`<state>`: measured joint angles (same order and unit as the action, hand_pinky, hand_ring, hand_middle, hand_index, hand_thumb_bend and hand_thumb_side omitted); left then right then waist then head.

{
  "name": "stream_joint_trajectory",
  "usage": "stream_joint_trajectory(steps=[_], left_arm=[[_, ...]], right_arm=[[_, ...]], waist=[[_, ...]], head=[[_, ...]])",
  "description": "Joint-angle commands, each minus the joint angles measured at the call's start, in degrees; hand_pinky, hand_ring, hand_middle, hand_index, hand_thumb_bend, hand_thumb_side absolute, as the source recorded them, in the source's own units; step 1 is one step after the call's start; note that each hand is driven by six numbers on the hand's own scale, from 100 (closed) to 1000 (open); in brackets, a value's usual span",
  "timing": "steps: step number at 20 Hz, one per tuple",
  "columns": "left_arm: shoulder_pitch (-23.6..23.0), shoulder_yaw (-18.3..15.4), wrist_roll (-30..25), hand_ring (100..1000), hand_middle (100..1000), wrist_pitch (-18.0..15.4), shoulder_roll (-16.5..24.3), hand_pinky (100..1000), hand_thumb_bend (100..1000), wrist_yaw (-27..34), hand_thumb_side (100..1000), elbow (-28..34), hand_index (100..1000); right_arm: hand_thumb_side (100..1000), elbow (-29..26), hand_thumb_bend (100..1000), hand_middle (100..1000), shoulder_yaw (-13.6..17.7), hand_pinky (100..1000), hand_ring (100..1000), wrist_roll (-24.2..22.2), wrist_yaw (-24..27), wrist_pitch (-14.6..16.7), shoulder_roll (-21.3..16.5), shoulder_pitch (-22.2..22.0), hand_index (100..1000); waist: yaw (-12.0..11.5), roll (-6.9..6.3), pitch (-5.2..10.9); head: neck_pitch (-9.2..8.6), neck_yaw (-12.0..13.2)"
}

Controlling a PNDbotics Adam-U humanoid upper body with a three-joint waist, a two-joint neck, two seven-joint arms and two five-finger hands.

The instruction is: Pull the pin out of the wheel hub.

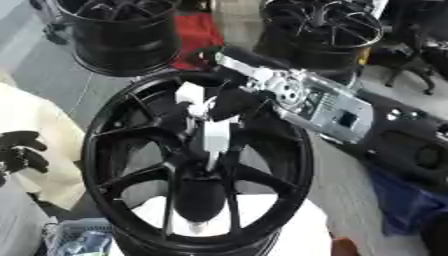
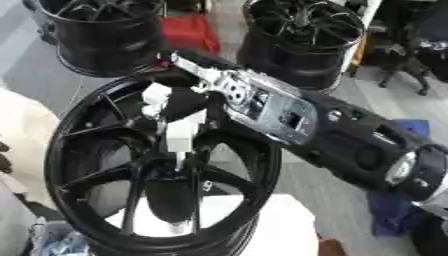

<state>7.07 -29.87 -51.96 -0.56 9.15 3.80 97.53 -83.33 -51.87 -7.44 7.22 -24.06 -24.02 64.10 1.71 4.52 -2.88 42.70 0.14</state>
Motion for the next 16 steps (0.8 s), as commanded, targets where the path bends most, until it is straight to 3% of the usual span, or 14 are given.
stream_joint_trajectory(steps=[1,8,16], left_arm=[[0.36,-0.01,0.00,585,629,0.25,0.97,591,100,-0.06,796,1.23,800],[0.42,0.00,0.00,585,629,0.24,1.03,591,100,0.07,795,1.21,799],[0.45,0.01,0.00,585,629,0.03,1.08,591,100,0.11,794,1.09,799]], right_arm=[[437,-1.10,413,893,2.04,858,887,-2.92,2.73,-2.74,-1.28,1.54,950],[381,0.64,407,894,5.31,874,902,-9.10,0.54,-8.10,-1.32,2.05,955],[324,7.82,390,907,8.08,900,932,-15.98,-6.24,-6.65,-1.47,1.75,962]], waist=[[-0.06,-0.42,0.91],[-0.18,-0.49,0.98],[-0.13,-0.60,0.95]], head=[[-0.42,0.27],[-0.49,0.42],[-0.60,0.62]])
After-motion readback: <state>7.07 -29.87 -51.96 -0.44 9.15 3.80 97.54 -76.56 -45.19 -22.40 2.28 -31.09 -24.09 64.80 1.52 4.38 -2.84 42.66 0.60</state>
